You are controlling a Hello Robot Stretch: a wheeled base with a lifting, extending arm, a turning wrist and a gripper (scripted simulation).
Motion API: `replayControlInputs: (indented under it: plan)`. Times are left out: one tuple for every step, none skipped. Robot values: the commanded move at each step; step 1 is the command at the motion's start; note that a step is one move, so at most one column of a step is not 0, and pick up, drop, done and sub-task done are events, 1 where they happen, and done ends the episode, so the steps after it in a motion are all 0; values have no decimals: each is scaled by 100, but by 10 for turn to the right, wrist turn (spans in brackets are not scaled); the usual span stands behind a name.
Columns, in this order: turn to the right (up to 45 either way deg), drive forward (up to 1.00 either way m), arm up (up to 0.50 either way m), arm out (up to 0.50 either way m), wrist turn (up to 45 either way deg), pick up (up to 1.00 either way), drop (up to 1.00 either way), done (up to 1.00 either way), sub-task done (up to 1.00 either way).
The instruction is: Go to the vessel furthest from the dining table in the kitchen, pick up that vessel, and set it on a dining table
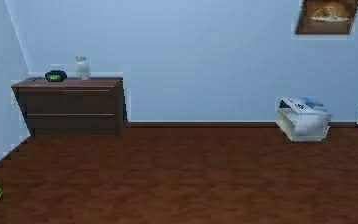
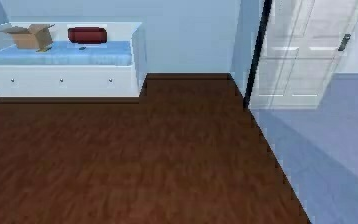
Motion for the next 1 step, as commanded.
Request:
replayControlInputs:
  plan:
    - [450,0,0,0,0,0,0,0,0]
